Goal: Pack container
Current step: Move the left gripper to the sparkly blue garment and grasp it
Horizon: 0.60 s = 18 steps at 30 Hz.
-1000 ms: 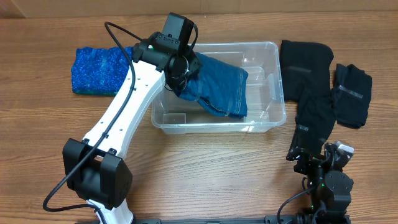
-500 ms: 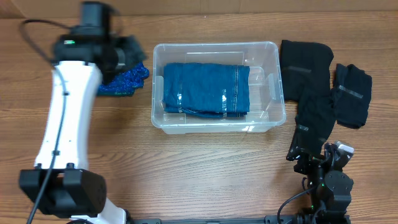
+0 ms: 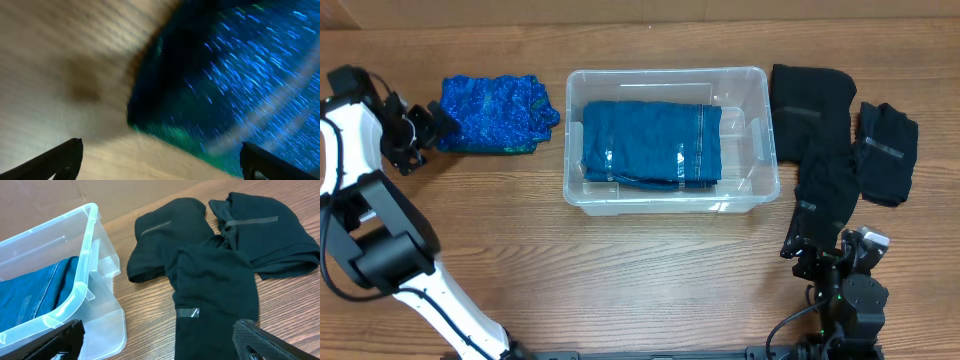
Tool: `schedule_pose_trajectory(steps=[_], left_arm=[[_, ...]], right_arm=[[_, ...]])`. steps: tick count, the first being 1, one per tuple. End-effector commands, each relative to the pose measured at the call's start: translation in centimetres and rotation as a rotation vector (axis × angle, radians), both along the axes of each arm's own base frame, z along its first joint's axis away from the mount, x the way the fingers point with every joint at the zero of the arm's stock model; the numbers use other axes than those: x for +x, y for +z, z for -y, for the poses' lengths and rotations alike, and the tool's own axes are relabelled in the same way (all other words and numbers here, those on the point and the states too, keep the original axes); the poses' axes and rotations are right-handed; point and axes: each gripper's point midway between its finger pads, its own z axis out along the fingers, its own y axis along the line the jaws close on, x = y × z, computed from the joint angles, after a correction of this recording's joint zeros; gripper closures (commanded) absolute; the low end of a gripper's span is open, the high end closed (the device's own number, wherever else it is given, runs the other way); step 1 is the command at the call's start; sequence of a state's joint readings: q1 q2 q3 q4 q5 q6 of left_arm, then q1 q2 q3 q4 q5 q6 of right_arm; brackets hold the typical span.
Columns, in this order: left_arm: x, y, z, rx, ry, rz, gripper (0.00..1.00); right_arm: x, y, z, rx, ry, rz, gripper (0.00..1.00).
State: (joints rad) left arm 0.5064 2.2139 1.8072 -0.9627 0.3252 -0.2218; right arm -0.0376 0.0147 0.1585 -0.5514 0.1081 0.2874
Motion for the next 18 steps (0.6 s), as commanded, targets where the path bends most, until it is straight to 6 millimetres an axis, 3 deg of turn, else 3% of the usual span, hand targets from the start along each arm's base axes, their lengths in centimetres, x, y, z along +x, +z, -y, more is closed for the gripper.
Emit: schedule_pose_trajectory(steps=[1,3,8,11,14,15,16,18], left_arm=[[1.9,-1.3,1.0,-0.035,-0.106,0.079,0.0],[2.8,-2.4,1.4,-0.037,-0.121,0.091,0.01],[4.5,-2.8,2.4,-0.011,-0.157,0.133,0.08],[5.3,-3.1,3.1,-0.001,-0.177,0.148,0.22],[5.1,-3.6,4.2,-0.009,-0.196,0.123,0.69],[4.9,-3.6,4.6,-0.016,-0.2,0.112,0.91],[4.7,-3.6,4.8,-0.024,-0.202,0.101,0.96],[3.8,-3.1,5.2,-0.054,-0.2,0.065,0.96]], right_arm=[[0.0,-0.3,-0.1,-0.004,0.004,-0.002,0.0],[0.0,-0.3,-0.1,-0.004,0.004,-0.002,0.0],[0.0,-0.3,-0.1,-0.004,0.004,-0.002,0.0],[0.0,-0.3,-0.1,-0.004,0.004,-0.002,0.0],[0.0,-0.3,-0.1,-0.004,0.004,-0.002,0.0],[0.0,-0.3,-0.1,-0.004,0.004,-0.002,0.0],[0.0,-0.3,-0.1,-0.004,0.004,-0.002,0.0],[0.0,-0.3,-0.1,-0.004,0.004,-0.002,0.0]])
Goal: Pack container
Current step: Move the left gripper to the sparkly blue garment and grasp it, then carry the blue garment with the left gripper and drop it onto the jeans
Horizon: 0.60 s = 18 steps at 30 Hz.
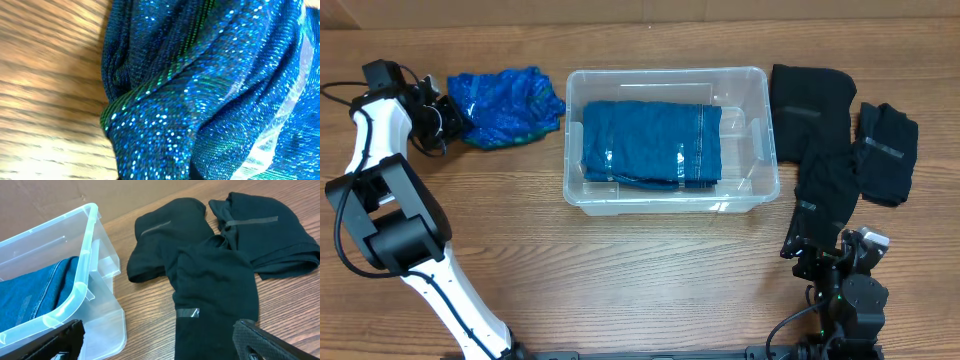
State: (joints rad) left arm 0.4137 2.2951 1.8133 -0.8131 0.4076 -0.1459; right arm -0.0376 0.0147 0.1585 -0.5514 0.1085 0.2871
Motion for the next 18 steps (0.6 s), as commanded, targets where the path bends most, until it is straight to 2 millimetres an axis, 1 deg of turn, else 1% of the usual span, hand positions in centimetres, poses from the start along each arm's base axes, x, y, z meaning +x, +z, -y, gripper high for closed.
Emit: schedule_pose_trajectory(steps=[1,2,4,5,6,8,10,11,12,13,15,16,17,18], left_arm=[[-1.3,0.1,0.9,-0.041,-0.017,-0.07,0.96],[-1.5,1.4,0.9,-0.044,-0.015,-0.075,0.96],[-1.6,5.2,1.5,-0.086,-0.023,-0.04,0.96],[-1.3,7.8,2.2,-0.123,-0.037,0.004,0.96],[-1.0,11.7,3.5,-0.18,-0.062,0.08,0.96],[-1.3,18.3,5.3,-0.225,-0.091,0.191,0.96],[-3.1,25.8,7.5,-0.203,-0.085,0.294,0.96],[-3.8,27.9,8.5,-0.196,-0.092,0.329,0.96],[-4.9,30.4,10.0,-0.191,-0.103,0.37,0.96],[-6.1,33.0,12.0,-0.189,-0.125,0.417,0.96],[-7.8,35.8,14.9,-0.196,-0.165,0.469,0.96],[-8.8,37.3,17.0,-0.198,-0.19,0.496,0.96],[-9.3,38.0,18.3,-0.191,-0.204,0.508,0.96],[-9.7,38.5,20.2,-0.172,-0.221,0.516,0.96]], right_arm=[[0.0,-0.3,-0.1,-0.003,0.004,-0.002,0.0],[0.0,-0.3,-0.1,-0.003,0.004,-0.002,0.0],[0.0,-0.3,-0.1,-0.003,0.004,-0.002,0.0],[0.0,-0.3,-0.1,-0.003,0.004,-0.002,0.0],[0.0,-0.3,-0.1,-0.003,0.004,-0.002,0.0],[0.0,-0.3,-0.1,-0.003,0.004,-0.002,0.0],[0.0,-0.3,-0.1,-0.003,0.004,-0.002,0.0],[0.0,-0.3,-0.1,-0.003,0.004,-0.002,0.0],[0.0,-0.3,-0.1,-0.003,0.004,-0.002,0.0],[0.0,-0.3,-0.1,-0.003,0.004,-0.002,0.0],[0.0,-0.3,-0.1,-0.003,0.004,-0.002,0.0],[0.0,-0.3,-0.1,-0.003,0.004,-0.002,0.0],[0.0,-0.3,-0.1,-0.003,0.004,-0.002,0.0],[0.0,-0.3,-0.1,-0.003,0.004,-0.002,0.0]])
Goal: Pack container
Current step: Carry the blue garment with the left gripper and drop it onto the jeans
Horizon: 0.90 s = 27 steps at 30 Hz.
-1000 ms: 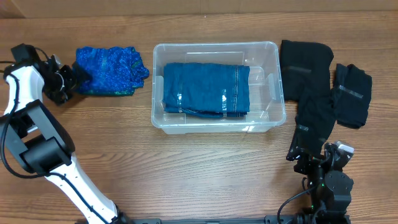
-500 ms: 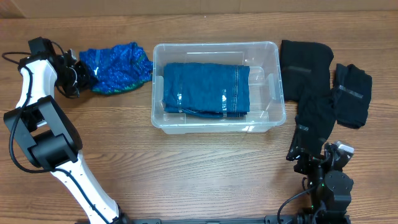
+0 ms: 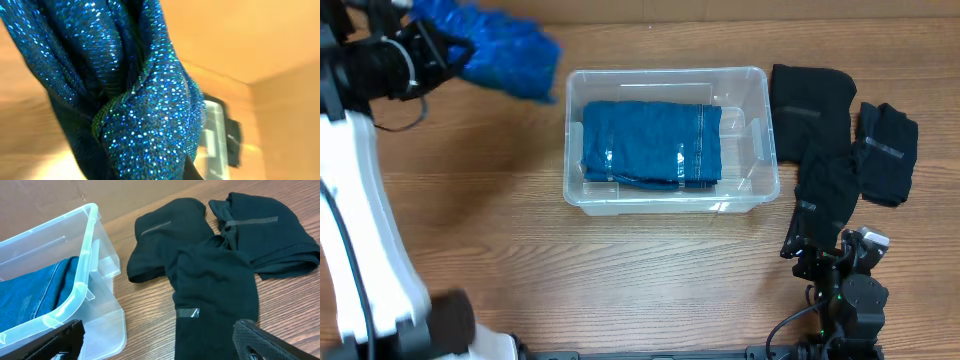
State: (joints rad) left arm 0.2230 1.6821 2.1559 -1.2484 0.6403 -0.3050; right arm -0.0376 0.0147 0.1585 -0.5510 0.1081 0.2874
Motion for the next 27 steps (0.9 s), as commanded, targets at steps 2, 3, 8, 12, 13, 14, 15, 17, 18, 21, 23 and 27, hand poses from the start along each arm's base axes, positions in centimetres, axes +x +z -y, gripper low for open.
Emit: schedule_pose_trajectory(steps=[2,3,8,12,13,14,15,17,18,21,23,27], left_arm=[[-1.7,1.9,8.2,-0.011,-0.077,0.012,0.96],[-1.5,1.5,10.1,0.007,-0.092,0.003,0.96],[0.5,-2.2,19.1,0.074,-0.187,-0.02,0.96],[2.3,-7.5,26.5,0.066,-0.263,-0.093,0.96],[2.6,-8.5,27.2,0.072,-0.254,-0.111,0.96],[2.8,-9.7,27.8,0.09,-0.24,-0.132,0.96],[2.9,-10.6,28.1,0.106,-0.239,-0.143,0.96],[2.9,-11.8,28.5,0.124,-0.243,-0.168,0.96],[3.0,-12.4,28.3,0.147,-0.231,-0.177,0.96],[3.4,-14.0,27.1,0.237,-0.208,-0.187,0.96],[3.8,-15.2,26.3,0.325,-0.222,-0.174,0.96],[2.7,-18.5,23.7,0.455,-0.185,-0.271,0.96]], right_arm=[[0.0,-0.3,-0.1,-0.004,0.004,-0.003,0.0],[0.0,-0.3,-0.1,-0.004,0.004,-0.003,0.0],[0.0,-0.3,-0.1,-0.004,0.004,-0.003,0.0],[0.0,-0.3,-0.1,-0.004,0.004,-0.003,0.0],[0.0,-0.3,-0.1,-0.004,0.004,-0.003,0.0],[0.0,-0.3,-0.1,-0.004,0.004,-0.003,0.0],[0.0,-0.3,-0.1,-0.004,0.004,-0.003,0.0],[0.0,-0.3,-0.1,-0.004,0.004,-0.003,0.0],[0.0,-0.3,-0.1,-0.004,0.004,-0.003,0.0],[0.0,-0.3,-0.1,-0.004,0.004,-0.003,0.0],[0.0,-0.3,-0.1,-0.004,0.004,-0.003,0.0],[0.0,-0.3,-0.1,-0.004,0.004,-0.003,0.0]])
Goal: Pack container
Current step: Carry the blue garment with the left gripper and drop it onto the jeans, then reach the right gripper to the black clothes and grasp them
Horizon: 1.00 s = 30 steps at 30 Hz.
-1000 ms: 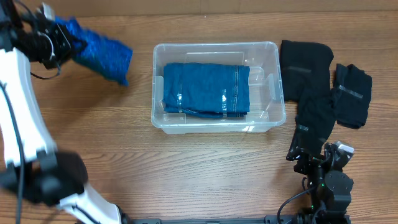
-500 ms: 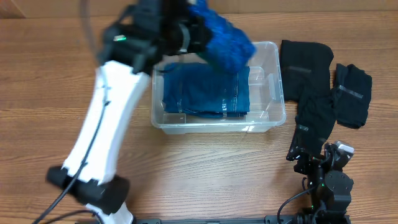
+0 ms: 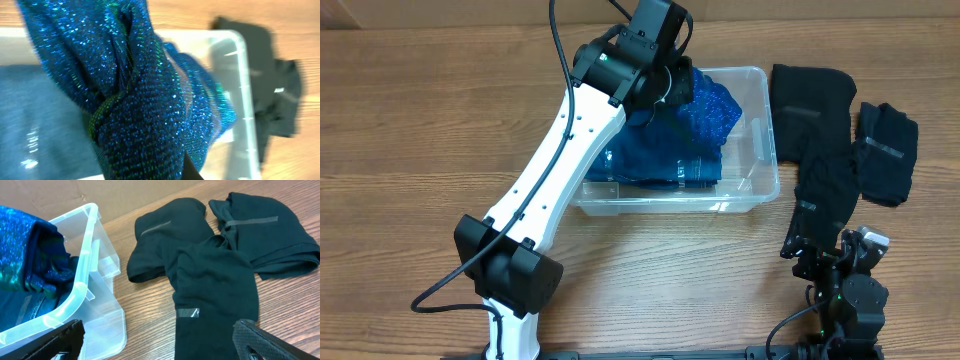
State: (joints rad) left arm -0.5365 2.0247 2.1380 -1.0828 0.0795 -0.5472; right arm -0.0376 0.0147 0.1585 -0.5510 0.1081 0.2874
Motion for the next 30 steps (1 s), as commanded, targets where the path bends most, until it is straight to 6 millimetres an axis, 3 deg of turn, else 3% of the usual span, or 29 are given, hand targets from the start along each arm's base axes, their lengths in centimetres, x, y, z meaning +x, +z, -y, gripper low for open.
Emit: schedule_pose_trajectory(steps=[1,2,3,5,8,9,12,17,22,25,30], left_arm=[[-0.9,-3.7,-3.0,0.176,0.019,-0.07,0.95],[-1.9,-4.5,-3.9,0.217,0.022,-0.118,0.7],[-2.7,-5.0,-4.7,0.253,0.031,-0.154,0.54],[-4.2,-6.0,-7.5,0.354,0.083,-0.231,0.4],[-5.1,-6.0,-10.9,0.417,0.136,-0.298,0.34],[-5.2,-5.7,-12.1,0.417,0.163,-0.315,0.0],[-5.1,-4.7,-15.4,0.403,0.248,-0.338,0.0],[-4.4,-2.0,-22.6,0.347,0.43,-0.311,0.0],[-5.5,-2.1,-29.1,0.332,0.588,-0.393,0.0],[-6.2,-2.1,-31.7,0.324,0.652,-0.423,0.0],[-6.3,-2.2,-32.7,0.318,0.681,-0.428,0.0]], right_arm=[[0.0,-0.3,-0.1,-0.004,0.004,-0.003,0.0],[0.0,-0.3,-0.1,-0.004,0.004,-0.003,0.0],[0.0,-0.3,-0.1,-0.004,0.004,-0.003,0.0],[0.0,-0.3,-0.1,-0.004,0.004,-0.003,0.0],[0.0,-0.3,-0.1,-0.004,0.004,-0.003,0.0],[0.0,-0.3,-0.1,-0.004,0.004,-0.003,0.0],[0.0,-0.3,-0.1,-0.004,0.004,-0.003,0.0],[0.0,-0.3,-0.1,-0.004,0.004,-0.003,0.0],[0.0,-0.3,-0.1,-0.004,0.004,-0.003,0.0],[0.0,-0.3,-0.1,-0.004,0.004,-0.002,0.0],[0.2,0.2,-0.1,-0.003,0.004,0.019,0.0]])
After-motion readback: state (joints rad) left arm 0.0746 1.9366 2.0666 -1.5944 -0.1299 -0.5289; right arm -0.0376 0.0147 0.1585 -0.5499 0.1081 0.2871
